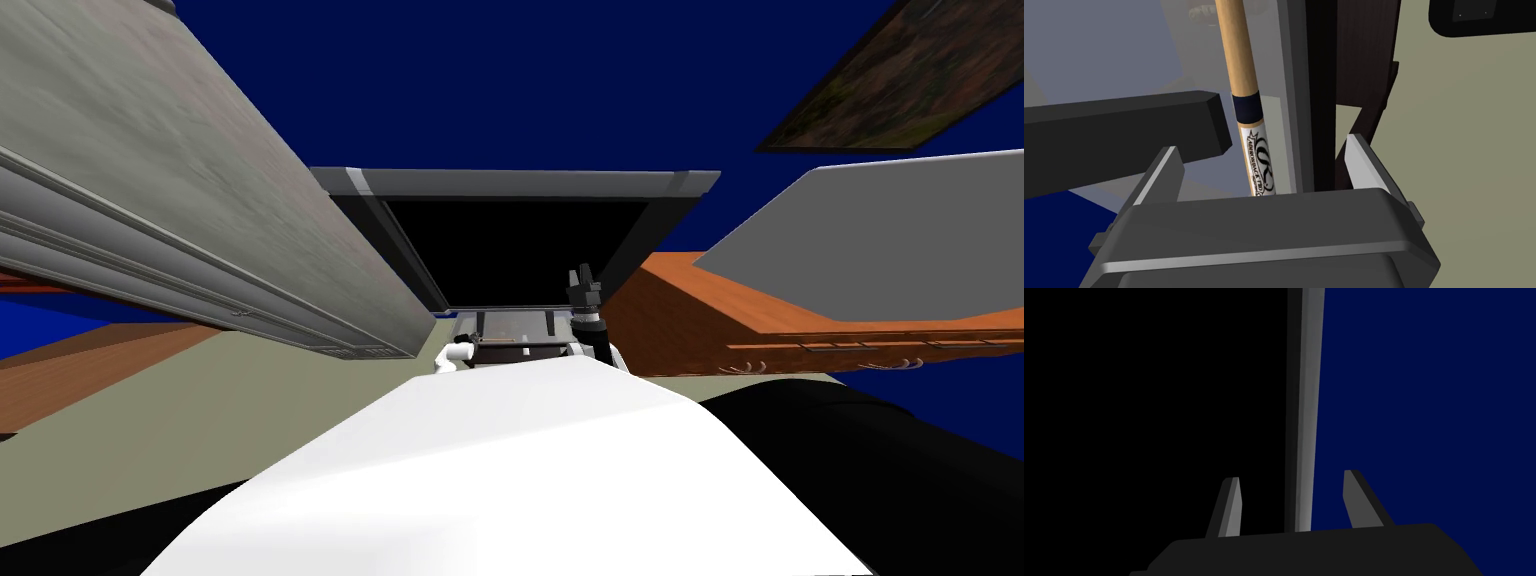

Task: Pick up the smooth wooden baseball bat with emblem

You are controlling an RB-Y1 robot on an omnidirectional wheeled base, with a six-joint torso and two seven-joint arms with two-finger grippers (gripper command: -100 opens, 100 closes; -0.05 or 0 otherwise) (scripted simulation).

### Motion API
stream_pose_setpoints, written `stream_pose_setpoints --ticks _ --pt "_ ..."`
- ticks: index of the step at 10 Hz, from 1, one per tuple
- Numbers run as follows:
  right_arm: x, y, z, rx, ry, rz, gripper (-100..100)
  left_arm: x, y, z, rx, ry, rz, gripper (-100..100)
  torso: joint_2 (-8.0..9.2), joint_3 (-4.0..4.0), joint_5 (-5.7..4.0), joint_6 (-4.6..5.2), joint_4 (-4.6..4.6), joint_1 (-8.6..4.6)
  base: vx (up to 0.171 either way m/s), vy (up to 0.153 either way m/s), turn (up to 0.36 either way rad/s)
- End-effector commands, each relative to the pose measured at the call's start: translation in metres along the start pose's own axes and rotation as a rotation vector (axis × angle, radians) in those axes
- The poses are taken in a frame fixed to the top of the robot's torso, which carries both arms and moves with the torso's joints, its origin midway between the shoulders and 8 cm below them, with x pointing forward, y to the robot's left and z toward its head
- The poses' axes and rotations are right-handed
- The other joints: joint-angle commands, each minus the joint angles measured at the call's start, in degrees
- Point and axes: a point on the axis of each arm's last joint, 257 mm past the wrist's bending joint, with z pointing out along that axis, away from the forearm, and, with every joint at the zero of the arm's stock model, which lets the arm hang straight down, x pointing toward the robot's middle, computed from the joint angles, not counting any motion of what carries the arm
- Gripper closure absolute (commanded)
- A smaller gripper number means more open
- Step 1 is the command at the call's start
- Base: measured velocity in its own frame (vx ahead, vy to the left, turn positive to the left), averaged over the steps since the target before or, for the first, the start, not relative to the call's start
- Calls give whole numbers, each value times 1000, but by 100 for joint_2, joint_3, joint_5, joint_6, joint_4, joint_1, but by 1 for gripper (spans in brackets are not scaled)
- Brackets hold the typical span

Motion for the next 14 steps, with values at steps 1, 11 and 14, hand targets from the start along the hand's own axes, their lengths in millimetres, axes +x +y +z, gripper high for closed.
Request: stream_pose_setpoints --ticks 1,11,14 --pt "0 0 0 0 0 0 0 -1 0 0 -21 -2 -14 -100 0 0 0 0 0 0 -2 -127 -21" --pt "0 0 0 0 0 0 0 -9 11 1 -78 -16 -55 -100 -6 -3 13 -2 -2 65 1 -57 -19" --pt "0 0 0 0 0 0 0 -6 26 8 -78 -17 -61 -100 -7 -4 14 -3 -2 70 11 16 -45"
